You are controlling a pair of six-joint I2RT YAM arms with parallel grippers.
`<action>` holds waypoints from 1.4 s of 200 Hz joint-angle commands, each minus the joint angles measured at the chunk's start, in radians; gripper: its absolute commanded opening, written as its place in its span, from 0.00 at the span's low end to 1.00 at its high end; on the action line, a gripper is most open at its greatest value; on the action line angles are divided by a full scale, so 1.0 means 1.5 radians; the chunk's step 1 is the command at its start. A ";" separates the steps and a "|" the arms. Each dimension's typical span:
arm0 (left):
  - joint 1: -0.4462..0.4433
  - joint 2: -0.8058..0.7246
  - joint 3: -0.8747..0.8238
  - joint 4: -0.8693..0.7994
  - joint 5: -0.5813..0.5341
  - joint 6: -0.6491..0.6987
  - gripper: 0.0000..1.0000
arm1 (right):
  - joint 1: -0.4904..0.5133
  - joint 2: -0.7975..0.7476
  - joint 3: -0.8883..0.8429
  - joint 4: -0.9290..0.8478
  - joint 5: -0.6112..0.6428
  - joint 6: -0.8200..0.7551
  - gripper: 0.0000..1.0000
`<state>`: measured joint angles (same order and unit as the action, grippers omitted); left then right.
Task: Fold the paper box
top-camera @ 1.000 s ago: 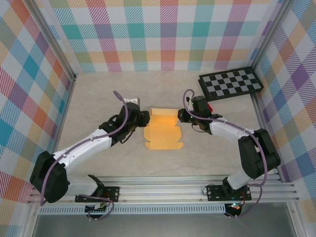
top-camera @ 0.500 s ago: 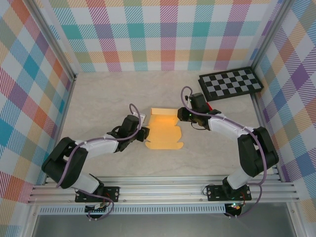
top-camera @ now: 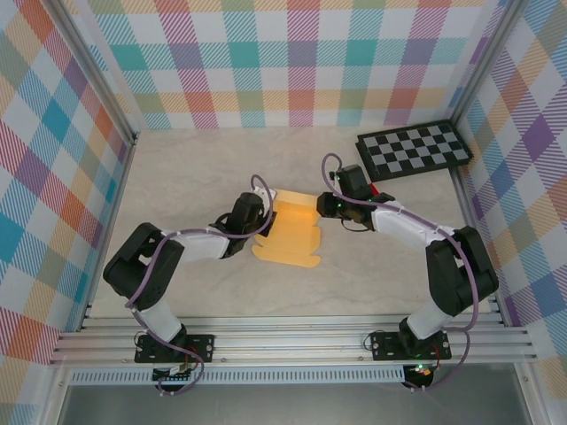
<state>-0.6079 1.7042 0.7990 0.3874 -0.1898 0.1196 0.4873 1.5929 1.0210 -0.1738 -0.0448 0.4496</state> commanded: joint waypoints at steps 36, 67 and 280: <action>-0.030 0.058 0.059 0.039 -0.065 -0.037 0.31 | 0.035 0.030 0.030 -0.050 -0.005 0.015 0.18; -0.029 0.080 0.070 0.035 -0.082 -0.029 0.37 | 0.037 0.033 0.037 -0.058 -0.008 0.023 0.18; -0.047 0.167 0.164 -0.103 -0.233 -0.153 0.00 | 0.049 0.005 0.101 -0.116 0.015 0.047 0.33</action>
<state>-0.6682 1.9533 1.0752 0.2691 -0.5598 -0.1677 0.5697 1.6505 1.1034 -0.2920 -0.0429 0.5598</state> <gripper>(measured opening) 0.068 0.310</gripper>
